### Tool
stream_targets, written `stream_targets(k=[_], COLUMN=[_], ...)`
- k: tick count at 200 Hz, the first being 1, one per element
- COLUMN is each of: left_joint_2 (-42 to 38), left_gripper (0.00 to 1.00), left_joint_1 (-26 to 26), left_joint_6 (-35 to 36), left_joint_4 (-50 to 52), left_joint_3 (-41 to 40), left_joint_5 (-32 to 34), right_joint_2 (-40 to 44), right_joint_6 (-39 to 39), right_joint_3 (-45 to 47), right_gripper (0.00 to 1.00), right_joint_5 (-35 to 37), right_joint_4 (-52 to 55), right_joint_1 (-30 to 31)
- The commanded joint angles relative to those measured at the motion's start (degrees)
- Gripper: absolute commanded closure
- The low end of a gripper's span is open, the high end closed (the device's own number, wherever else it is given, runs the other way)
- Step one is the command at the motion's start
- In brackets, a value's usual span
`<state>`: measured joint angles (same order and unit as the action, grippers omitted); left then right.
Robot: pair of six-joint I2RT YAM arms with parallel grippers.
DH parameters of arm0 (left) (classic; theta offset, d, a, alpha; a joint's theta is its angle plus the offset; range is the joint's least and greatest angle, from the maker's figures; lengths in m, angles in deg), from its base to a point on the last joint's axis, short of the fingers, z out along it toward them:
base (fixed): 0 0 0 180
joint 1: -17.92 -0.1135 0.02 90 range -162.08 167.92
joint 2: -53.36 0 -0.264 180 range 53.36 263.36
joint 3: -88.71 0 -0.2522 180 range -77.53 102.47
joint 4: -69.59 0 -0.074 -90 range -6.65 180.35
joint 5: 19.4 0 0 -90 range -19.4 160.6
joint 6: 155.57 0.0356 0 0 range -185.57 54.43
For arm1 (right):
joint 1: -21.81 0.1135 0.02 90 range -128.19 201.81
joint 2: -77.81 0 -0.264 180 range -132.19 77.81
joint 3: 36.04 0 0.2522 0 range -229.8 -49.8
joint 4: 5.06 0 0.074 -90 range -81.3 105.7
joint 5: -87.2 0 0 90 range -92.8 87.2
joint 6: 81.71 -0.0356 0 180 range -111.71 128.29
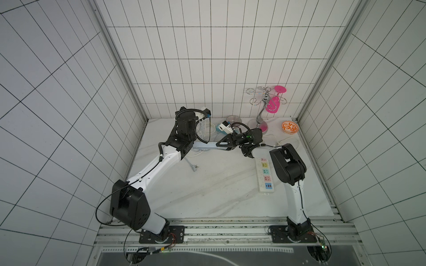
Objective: Wrap the cord around the power strip
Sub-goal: Wrap the power cord around the power strip.
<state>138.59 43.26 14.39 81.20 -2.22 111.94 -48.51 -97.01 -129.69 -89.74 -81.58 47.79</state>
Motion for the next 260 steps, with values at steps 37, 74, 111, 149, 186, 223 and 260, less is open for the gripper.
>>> stream_targets(k=[37, 74, 111, 149, 186, 223, 260], left_joint_2=[-7.9, -10.6, -11.9, -12.5, -11.9, -11.9, -14.5], left_gripper=[1.00, 1.00, 1.00, 1.00, 1.00, 1.00, 1.00], left_joint_1=[3.1, 4.0, 6.7, 14.2, 20.4, 22.6, 22.7], left_joint_6=[-6.5, -7.9, -10.1, -14.3, -21.2, -30.1, -33.2], left_joint_4=[10.7, 13.2, 17.5, 22.9, 27.0, 27.4, 18.7], left_joint_3=[1.6, -0.5, -1.0, -0.9, 0.2, -0.5, -5.3], left_joint_5=[-1.9, -3.2, -3.6, -3.0, -3.4, -8.9, -15.3], right_joint_2=[-4.2, -2.5, -0.5, -2.5, -2.8, -1.2, 7.6], right_joint_6=[-9.1, -8.7, -8.4, -9.8, -10.2, -9.9, 0.0], right_joint_3=[-16.7, -15.2, -14.0, -19.4, -23.8, -28.2, -21.1], right_gripper=[1.00, 1.00, 1.00, 1.00, 1.00, 1.00, 1.00], right_joint_5=[-8.5, -8.5, -8.5, -8.5, -8.3, -4.8, 2.3], right_joint_4=[-16.3, -16.3, -16.3, -16.2, -16.2, -16.2, -13.9], right_joint_1=[-3.1, -7.1, -10.5, -11.9, -13.1, -13.6, -13.8])
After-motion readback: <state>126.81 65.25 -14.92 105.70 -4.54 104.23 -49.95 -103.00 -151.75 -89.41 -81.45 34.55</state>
